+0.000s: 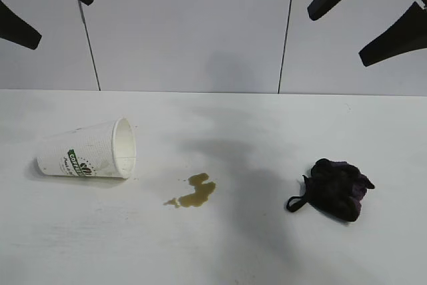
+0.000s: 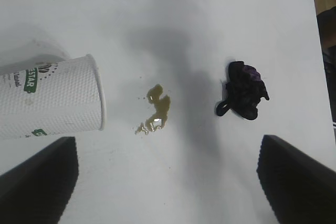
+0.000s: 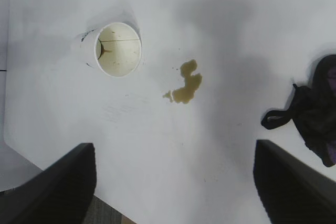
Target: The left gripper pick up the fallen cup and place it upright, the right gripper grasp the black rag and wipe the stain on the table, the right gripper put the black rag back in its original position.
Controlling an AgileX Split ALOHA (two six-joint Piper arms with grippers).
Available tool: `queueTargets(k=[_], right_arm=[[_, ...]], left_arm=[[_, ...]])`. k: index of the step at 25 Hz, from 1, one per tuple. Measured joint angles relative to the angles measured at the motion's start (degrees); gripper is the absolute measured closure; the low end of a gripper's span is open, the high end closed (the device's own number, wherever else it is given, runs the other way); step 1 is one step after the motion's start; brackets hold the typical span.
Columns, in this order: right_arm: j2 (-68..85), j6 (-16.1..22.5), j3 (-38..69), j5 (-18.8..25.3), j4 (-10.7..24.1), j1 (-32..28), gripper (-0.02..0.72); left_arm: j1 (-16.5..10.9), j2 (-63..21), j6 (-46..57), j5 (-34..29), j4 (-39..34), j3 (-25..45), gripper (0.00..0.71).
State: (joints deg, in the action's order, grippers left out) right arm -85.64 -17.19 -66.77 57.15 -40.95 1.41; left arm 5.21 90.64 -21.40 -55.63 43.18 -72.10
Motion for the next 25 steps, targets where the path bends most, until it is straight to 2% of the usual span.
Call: queueTargets(k=[16,25], right_arm=[[0.00,0.00,0.00,-0.04,0.00,0.00,0.136],[0.00,0.00,0.00,-0.04,0.00,0.00,0.136]], left_arm=[[0.00,0.00,0.00,0.06,0.00,0.00,0.045],[0.08,0.00,-1.63,2.64,0.00,-0.61,0.045]])
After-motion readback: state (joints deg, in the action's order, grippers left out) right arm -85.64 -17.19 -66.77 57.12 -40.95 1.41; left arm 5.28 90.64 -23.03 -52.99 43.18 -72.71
